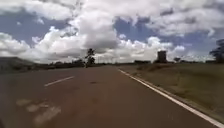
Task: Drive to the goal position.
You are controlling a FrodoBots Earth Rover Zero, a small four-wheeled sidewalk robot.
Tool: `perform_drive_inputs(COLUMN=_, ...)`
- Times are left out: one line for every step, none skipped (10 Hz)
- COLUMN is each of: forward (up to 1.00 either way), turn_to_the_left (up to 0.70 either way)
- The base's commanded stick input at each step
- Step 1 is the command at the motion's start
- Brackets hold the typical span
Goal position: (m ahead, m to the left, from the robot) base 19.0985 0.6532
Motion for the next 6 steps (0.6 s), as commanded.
perform_drive_inputs(forward=1.00, turn_to_the_left=0.00)
perform_drive_inputs(forward=1.00, turn_to_the_left=0.00)
perform_drive_inputs(forward=1.00, turn_to_the_left=0.00)
perform_drive_inputs(forward=1.00, turn_to_the_left=0.00)
perform_drive_inputs(forward=1.00, turn_to_the_left=0.21)
perform_drive_inputs(forward=1.00, turn_to_the_left=0.28)
